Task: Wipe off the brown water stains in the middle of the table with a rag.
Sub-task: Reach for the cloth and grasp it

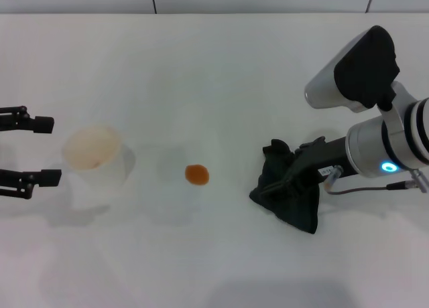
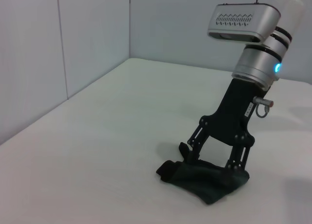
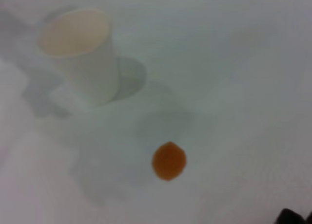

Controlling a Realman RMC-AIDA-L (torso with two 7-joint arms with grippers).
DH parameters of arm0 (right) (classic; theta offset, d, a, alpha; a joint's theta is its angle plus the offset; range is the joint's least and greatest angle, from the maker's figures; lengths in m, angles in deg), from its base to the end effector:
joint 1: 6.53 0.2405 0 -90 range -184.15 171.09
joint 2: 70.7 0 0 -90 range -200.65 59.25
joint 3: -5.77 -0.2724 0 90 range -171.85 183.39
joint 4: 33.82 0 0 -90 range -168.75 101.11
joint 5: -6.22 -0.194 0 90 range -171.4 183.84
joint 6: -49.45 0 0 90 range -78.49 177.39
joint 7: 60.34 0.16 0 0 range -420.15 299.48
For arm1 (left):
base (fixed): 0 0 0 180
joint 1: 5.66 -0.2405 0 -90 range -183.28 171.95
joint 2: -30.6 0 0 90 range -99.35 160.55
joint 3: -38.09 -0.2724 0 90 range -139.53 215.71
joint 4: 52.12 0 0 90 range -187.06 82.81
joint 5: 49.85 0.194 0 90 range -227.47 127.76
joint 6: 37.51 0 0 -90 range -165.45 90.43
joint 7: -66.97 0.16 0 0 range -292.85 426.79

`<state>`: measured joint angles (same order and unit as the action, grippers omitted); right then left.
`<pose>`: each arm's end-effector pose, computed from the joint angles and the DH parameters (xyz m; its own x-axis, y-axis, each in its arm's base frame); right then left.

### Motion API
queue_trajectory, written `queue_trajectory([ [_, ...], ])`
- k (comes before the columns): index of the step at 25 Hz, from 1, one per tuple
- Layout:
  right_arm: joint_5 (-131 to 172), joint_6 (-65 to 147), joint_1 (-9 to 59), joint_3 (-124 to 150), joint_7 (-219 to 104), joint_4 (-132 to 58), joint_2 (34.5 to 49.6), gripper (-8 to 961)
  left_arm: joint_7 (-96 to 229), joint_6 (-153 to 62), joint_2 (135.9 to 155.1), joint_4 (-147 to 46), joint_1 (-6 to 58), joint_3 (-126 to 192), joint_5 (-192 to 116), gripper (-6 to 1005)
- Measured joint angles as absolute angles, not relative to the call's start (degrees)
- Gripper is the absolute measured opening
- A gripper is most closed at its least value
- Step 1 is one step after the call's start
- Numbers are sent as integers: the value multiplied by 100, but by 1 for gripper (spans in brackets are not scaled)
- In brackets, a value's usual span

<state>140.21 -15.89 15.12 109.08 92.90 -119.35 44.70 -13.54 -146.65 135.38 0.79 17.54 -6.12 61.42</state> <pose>0.1850 0.3114 -0.0726 0.8334 -0.5527 -0.0051 -0.5183 -0.7781 -0.3548 -0.2855 0.2928 0.0984 0.9332 0.1750 0.3140 0.2310 -0.9612 -0.1509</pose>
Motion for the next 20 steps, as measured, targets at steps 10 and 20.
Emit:
queue_trajectory([
  [10, 14304, -1571, 1518, 10864, 9436, -11870, 4470, 841, -1350, -14653, 13553, 79, 1755, -611, 6143, 881],
  [20, 14300, -1600, 1473, 10781, 9506, -11847, 4470, 842, -1225, -14649, 13580, 70, 1713, -594, 6142, 880],
])
